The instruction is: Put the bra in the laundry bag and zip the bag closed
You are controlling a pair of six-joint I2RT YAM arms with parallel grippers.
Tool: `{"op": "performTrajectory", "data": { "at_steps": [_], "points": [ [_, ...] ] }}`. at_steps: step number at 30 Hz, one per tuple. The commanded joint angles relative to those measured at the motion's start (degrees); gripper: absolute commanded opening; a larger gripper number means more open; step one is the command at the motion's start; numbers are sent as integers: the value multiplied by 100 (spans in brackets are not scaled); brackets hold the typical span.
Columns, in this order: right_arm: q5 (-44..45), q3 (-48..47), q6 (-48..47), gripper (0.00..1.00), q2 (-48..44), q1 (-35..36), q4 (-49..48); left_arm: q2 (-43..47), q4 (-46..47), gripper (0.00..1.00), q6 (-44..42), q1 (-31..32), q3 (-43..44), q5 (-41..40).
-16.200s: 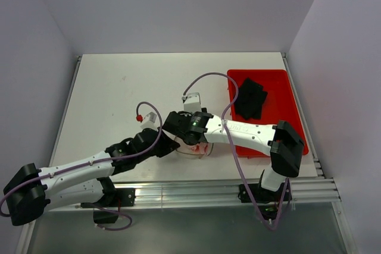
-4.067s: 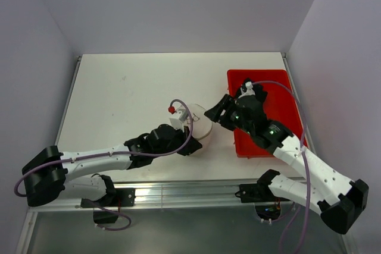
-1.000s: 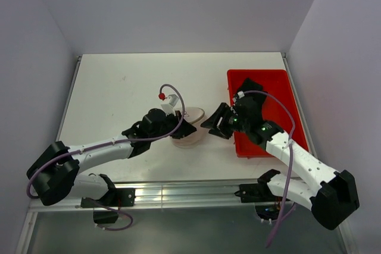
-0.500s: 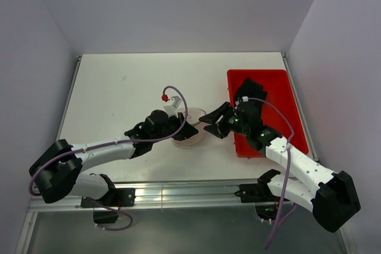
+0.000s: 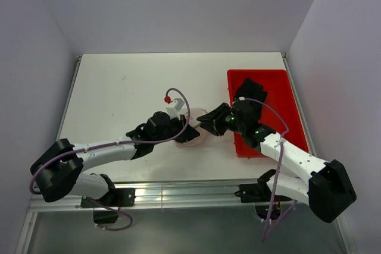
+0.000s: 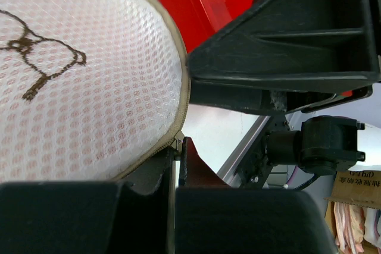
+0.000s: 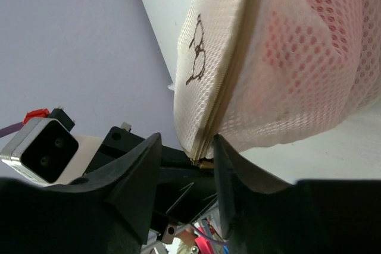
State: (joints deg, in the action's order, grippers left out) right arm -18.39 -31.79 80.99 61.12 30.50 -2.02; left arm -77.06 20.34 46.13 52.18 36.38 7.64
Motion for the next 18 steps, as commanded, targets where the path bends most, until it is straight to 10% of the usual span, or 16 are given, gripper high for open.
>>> {"op": "performTrajectory", "data": {
  "at_steps": [1, 9, 18],
  "points": [
    [46, -20, 84, 44, 119, 44, -378, -38, 295, 0, -139, 55, 185, 10],
    [-15, -274, -215, 1, 532, 44, -291, 208, 50, 0, -209, 55, 124, -95],
    [-147, -1100, -1119, 0, 717, -158, 465, 1271, -1189, 0, -183, -374, -262, -430]
  ]
}}
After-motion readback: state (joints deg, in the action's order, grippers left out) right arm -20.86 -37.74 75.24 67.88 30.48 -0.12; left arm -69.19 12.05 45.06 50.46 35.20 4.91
